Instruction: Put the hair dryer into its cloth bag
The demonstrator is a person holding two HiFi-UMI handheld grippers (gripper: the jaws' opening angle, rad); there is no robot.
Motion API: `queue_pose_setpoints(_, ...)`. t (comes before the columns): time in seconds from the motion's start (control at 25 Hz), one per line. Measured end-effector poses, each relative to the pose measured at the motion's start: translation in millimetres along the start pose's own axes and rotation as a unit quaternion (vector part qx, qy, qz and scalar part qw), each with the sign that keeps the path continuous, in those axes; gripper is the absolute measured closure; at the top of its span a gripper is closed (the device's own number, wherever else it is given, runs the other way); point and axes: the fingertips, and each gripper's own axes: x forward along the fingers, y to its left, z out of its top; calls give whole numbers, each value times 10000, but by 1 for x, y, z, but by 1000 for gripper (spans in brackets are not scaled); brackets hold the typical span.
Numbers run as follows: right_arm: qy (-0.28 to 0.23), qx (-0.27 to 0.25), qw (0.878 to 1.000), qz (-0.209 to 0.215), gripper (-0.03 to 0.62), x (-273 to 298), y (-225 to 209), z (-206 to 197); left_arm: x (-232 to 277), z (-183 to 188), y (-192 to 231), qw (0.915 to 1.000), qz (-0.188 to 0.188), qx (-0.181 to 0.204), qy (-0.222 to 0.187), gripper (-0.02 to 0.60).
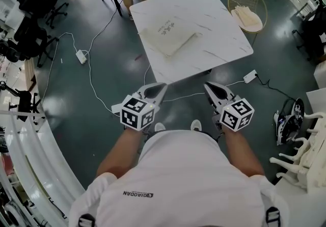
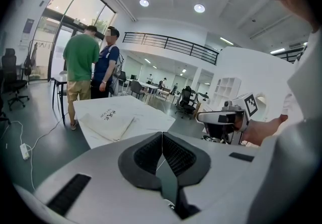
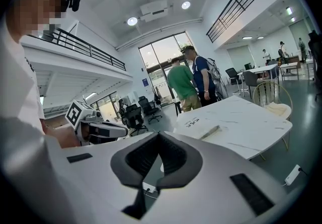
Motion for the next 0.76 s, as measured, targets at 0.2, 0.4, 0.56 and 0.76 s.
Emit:
queue_pose_setpoints(0.2, 18, -44, 9999, 92, 572, 3, 3, 1, -2, -3, 4, 9999, 104, -82, -4, 552)
queue_pose_setpoints(0.4, 30, -52, 9999, 115, 572, 5, 2, 1, -2, -4, 3, 9999, 129, -88, -32, 552)
queue_pose_setpoints(0.56, 26, -55, 9999, 132, 572, 6, 1, 2, -3, -4, 5, 9998, 184, -59, -33, 552)
queue_pose_setpoints(0.76, 42, -60, 9999, 144, 572, 5, 1, 1, -4, -2, 6, 9997, 208, -83, -58, 552)
